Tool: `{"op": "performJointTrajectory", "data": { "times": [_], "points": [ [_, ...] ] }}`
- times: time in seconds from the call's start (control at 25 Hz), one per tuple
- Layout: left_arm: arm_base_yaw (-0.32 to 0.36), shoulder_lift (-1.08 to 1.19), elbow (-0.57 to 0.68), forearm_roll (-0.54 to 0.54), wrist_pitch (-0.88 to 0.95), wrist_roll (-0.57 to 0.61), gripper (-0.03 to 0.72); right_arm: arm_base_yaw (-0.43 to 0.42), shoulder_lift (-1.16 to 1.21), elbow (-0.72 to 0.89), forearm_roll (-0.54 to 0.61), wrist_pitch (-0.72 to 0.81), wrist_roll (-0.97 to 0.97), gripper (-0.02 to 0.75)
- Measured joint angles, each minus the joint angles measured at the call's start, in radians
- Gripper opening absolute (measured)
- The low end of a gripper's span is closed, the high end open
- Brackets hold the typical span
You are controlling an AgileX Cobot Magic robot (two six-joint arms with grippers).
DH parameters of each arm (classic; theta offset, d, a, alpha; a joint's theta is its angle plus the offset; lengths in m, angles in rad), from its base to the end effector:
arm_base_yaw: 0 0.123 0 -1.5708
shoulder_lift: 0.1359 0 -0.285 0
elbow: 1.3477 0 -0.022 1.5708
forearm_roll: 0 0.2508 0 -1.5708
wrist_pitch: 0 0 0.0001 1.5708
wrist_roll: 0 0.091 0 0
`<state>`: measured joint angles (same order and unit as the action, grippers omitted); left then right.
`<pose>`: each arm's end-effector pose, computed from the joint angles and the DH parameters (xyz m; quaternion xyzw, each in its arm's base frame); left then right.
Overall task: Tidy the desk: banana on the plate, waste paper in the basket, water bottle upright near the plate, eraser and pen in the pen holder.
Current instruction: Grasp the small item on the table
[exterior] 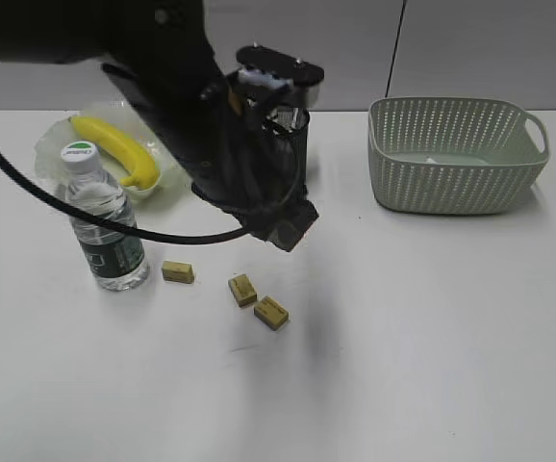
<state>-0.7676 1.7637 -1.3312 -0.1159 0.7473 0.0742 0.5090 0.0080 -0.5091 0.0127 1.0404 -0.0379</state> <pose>0.2666 -0.2672 0.2481 0.3671 0.8983 -0.1258 0.2059 -0.0038 -0.0010 0.2815 -0.2291 0.8160 0.1300 0.5145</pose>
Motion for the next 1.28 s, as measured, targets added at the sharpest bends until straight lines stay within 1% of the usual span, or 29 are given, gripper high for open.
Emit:
{"op": "performJointTrajectory", "data": {
  "times": [0.12,0.24,0.44,0.56,0.88,1.28],
  "points": [
    [0.0,0.099,-0.081,0.01,0.06,0.004,0.449,0.0,0.0,0.0,0.0,0.0,0.0,0.454],
    [0.0,0.182,-0.145,0.009,0.093,0.004,0.479,0.0,0.0,0.0,0.0,0.0,-0.001,0.454],
    [-0.002,0.272,-0.207,-0.01,0.129,0.004,0.486,0.0,0.0,0.0,0.0,0.0,-0.001,0.454],
    [-0.005,0.308,-0.221,-0.029,0.147,0.004,0.486,0.0,0.0,0.0,0.0,0.0,-0.001,0.454],
    [-0.017,0.379,-0.223,-0.037,0.149,0.004,0.487,0.0,0.0,0.0,0.0,-0.001,-0.001,0.454],
    [-0.021,0.432,-0.224,-0.032,0.081,0.004,0.487,0.0,0.0,0.0,0.0,-0.001,-0.001,0.454]
  ]
}}
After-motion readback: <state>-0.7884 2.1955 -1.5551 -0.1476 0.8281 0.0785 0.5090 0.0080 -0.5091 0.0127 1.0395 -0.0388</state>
